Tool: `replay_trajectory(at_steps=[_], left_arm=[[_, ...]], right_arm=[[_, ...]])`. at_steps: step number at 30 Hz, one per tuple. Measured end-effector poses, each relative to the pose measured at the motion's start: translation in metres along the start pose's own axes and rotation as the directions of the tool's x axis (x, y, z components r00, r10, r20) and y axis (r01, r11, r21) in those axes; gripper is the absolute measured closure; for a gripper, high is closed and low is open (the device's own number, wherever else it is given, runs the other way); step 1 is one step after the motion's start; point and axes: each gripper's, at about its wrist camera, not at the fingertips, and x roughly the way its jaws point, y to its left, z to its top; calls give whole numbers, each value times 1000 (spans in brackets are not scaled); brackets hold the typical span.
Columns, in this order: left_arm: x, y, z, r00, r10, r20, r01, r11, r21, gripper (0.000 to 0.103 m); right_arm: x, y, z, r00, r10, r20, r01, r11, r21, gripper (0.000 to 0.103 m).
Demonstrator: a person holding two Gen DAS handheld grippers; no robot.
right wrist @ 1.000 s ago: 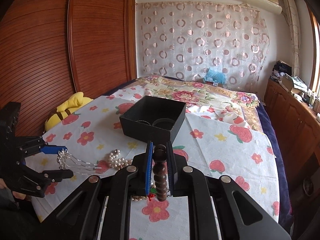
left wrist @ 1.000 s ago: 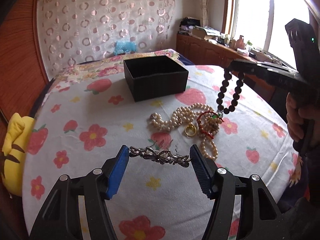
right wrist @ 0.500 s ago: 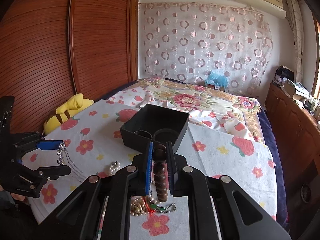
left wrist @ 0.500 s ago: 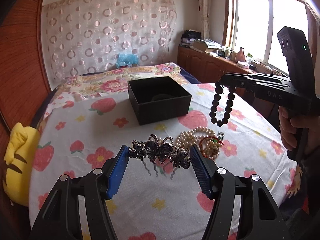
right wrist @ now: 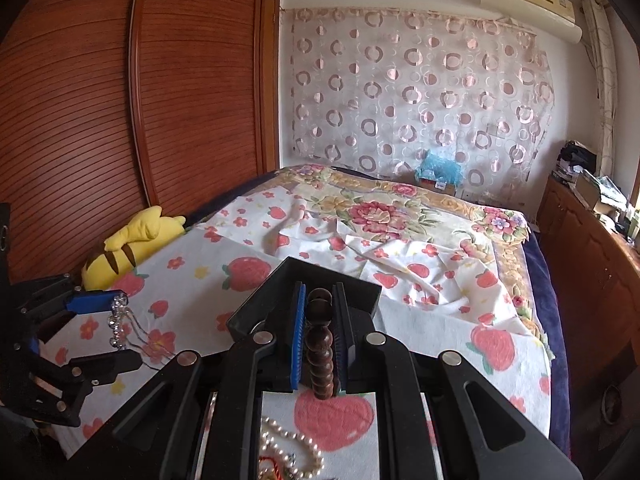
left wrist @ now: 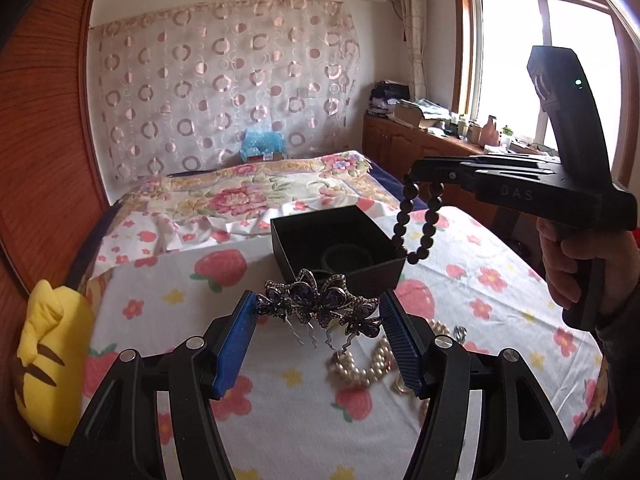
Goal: Organize jewelry
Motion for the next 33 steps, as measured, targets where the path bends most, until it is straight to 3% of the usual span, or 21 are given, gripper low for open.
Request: replay_trajectory(at_steps=[12,18,33], left_arm=[[14,11,32,1000,23,18,-23,1000,0,43],[38,13,39,999,36,-12,-36,999,4,43],[84,-9,59,997,55,-49,-52,997,59,43]], right_arm=[[49,-14,16,997,35,-65,-30,997,71,88],[63,-21,9,990,111,-84,-100,987,127,85],[40,-59,-41,993,22,-112,-6,990,144,85]])
